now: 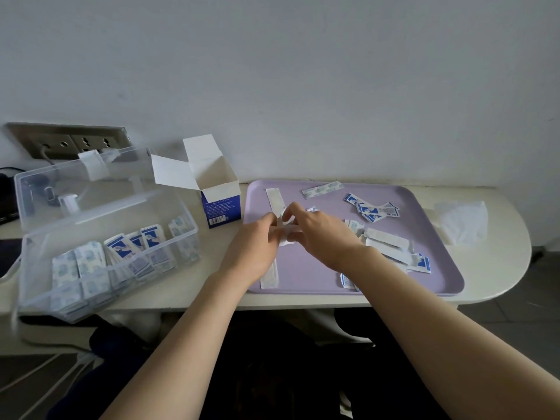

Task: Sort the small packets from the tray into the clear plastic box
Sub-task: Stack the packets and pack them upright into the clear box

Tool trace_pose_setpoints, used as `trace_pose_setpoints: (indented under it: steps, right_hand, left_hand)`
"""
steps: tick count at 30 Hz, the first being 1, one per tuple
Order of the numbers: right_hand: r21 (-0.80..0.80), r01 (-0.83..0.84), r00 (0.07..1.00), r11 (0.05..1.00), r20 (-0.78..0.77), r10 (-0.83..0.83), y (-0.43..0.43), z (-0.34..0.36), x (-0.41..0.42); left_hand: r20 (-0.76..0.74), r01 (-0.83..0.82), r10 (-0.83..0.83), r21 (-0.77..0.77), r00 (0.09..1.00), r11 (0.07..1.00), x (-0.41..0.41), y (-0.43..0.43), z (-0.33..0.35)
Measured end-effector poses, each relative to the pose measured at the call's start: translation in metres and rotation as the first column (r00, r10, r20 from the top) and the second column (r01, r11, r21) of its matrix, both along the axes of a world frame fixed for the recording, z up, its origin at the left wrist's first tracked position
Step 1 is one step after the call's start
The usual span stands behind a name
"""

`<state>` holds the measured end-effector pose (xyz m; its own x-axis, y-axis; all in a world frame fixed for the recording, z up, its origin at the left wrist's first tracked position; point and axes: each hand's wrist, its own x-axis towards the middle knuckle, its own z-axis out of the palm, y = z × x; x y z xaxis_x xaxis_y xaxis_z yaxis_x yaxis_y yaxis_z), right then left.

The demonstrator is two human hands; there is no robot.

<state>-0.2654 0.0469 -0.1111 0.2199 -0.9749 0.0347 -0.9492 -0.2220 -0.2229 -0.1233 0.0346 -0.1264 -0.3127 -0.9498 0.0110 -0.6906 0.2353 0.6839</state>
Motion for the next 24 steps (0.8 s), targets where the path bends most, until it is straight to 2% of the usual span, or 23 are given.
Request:
trace_pose_setpoints:
  steps: [5,11,16,19,22,24]
  right_hand:
    - [-0.027,0.044,0.999,0.999,0.032,-0.043,-0.002,0.004,-0.005]
    - [-0.018,0.080,0.995,0.997,-0.057,-0.080,-0.004,-0.004,-0.007]
    - [0.008,0.048,0.989,0.999,-0.137,-0.047,-0.006,-0.019,-0.007]
    - [0.099,0.103,0.994,0.990,-0.036,-0.100,-0.006,-0.023,-0.010]
    - [0.208,0.112,0.984,0.972,0.113,-0.138,-0.004,-0.025,-0.011]
    - [0.236,0.100,0.977,0.967,0.159,-0.140,-0.004,-0.025,-0.010]
  left_hand:
    - [0.049,0.025,-0.023,-0.052,0.999,0.998,0.002,-0.002,-0.002]
    - [0.054,0.080,-0.075,-0.100,0.996,0.992,0.005,-0.005,-0.010]
    - [0.301,0.078,-0.025,-0.165,0.953,0.983,0.012,-0.006,-0.013]
    - [0.352,0.092,-0.038,-0.138,0.935,0.986,0.015,-0.004,-0.013]
    - [0.302,0.103,-0.088,-0.032,0.949,0.994,0.013,-0.003,-0.014]
    - [0.265,0.110,-0.109,0.010,0.958,0.994,0.011,-0.002,-0.014]
